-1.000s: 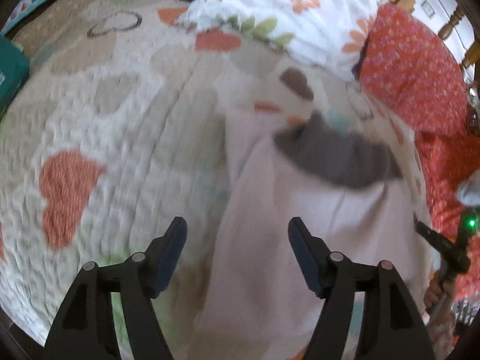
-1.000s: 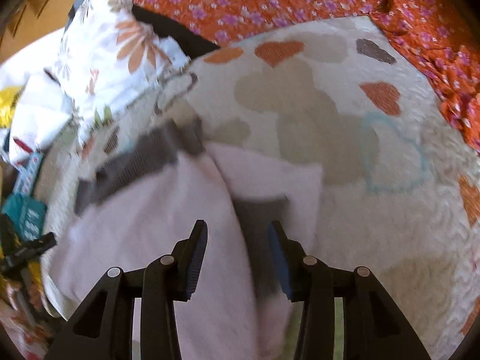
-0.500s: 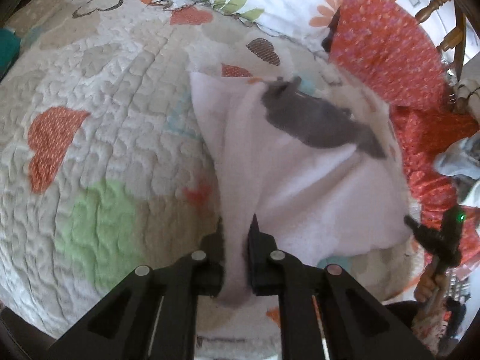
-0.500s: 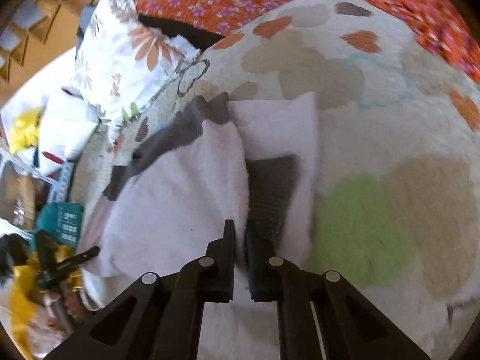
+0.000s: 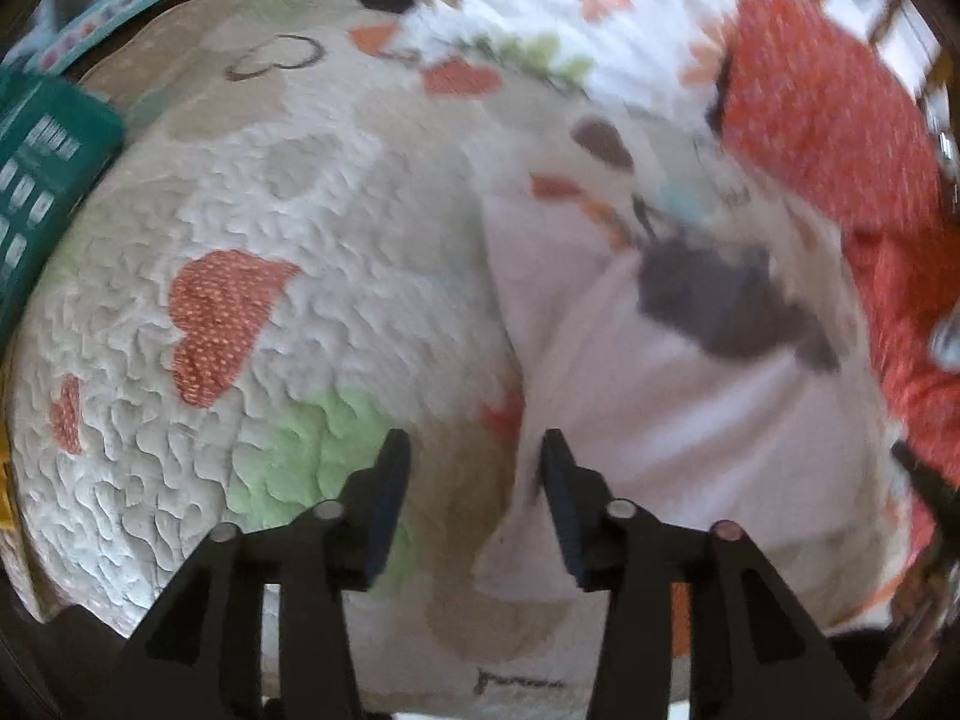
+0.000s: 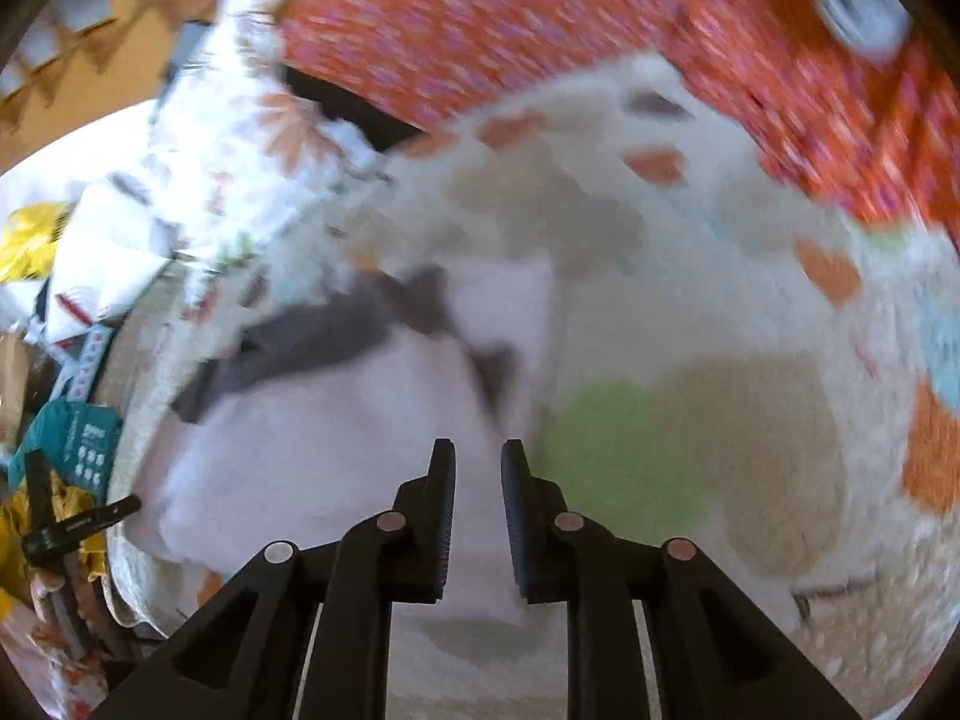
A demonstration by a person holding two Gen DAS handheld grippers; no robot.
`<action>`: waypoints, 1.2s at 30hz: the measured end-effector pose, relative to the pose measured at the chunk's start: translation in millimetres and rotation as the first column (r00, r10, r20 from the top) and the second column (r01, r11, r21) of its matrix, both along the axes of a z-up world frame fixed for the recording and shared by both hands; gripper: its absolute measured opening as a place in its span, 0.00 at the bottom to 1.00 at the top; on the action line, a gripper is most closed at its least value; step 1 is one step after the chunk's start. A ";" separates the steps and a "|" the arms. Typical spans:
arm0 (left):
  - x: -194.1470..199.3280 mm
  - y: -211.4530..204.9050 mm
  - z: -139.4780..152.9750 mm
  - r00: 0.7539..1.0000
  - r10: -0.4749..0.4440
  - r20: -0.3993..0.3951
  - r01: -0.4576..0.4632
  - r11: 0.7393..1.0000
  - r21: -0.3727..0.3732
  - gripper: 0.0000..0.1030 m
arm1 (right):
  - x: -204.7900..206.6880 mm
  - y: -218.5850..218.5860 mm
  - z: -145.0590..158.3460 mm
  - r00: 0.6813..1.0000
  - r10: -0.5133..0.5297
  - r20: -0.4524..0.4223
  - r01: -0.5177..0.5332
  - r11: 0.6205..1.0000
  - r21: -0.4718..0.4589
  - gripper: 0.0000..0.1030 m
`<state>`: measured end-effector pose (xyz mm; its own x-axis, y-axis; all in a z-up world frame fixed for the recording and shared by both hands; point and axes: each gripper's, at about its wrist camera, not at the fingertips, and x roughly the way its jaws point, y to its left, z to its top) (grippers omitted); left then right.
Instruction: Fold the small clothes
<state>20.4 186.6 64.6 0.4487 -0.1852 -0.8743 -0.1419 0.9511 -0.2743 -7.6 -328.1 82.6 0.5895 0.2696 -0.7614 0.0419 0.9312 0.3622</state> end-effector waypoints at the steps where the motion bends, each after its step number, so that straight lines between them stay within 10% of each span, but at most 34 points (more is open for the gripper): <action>1: -0.1 5.9 0.8 1.000 0.024 0.013 -0.023 0.999 -0.028 0.45 | 6.3 9.6 3.9 1.000 0.022 0.003 -0.022 1.000 -0.007 0.17; 6: 12.0 0.5 14.2 0.995 0.026 0.100 -0.026 1.000 -0.007 0.49 | 58.4 94.7 10.8 0.983 0.183 -0.004 -0.183 0.983 -0.029 0.17; 10: 27.8 4.2 24.2 0.989 0.067 0.129 -0.062 0.997 -0.044 0.50 | 97.3 170.7 5.9 0.949 0.313 -0.036 -0.311 0.949 0.054 0.49; 15: 46.2 21.2 27.0 0.983 0.137 0.125 -0.123 0.985 -0.118 0.50 | 122.3 244.4 -10.3 0.924 0.376 -0.073 -0.360 0.917 0.170 0.50; 21: 56.4 30.8 29.8 0.979 0.170 0.113 -0.145 0.968 -0.206 0.51 | 163.2 300.5 -46.8 0.921 0.337 -0.194 -0.323 0.941 0.102 0.52; 23: 56.9 32.8 31.7 0.977 0.177 0.118 -0.149 0.965 -0.214 0.51 | 181.2 306.6 -63.8 0.922 0.292 -0.253 -0.275 0.956 0.102 0.48; 25: 56.2 35.1 32.6 0.976 0.183 0.120 -0.154 0.964 -0.217 0.51 | 190.7 307.9 -69.9 0.931 0.257 -0.259 -0.248 0.966 0.068 0.13; 27: 55.6 38.8 33.0 0.974 0.191 0.121 -0.163 0.963 -0.214 0.51 | 196.7 312.1 -68.4 0.934 0.260 -0.245 -0.265 0.964 0.014 0.06; 36: 55.2 53.3 27.4 0.965 0.237 0.112 -0.213 0.958 -0.193 0.51 | 208.7 380.3 -51.2 0.908 0.395 -0.137 -0.397 0.918 0.014 0.06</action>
<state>75.6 239.9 92.0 0.6064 -0.2132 -0.7660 -0.2971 0.8328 -0.4670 201.1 52.2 31.4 0.3288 0.4486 -0.8311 -0.2839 0.8862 0.3660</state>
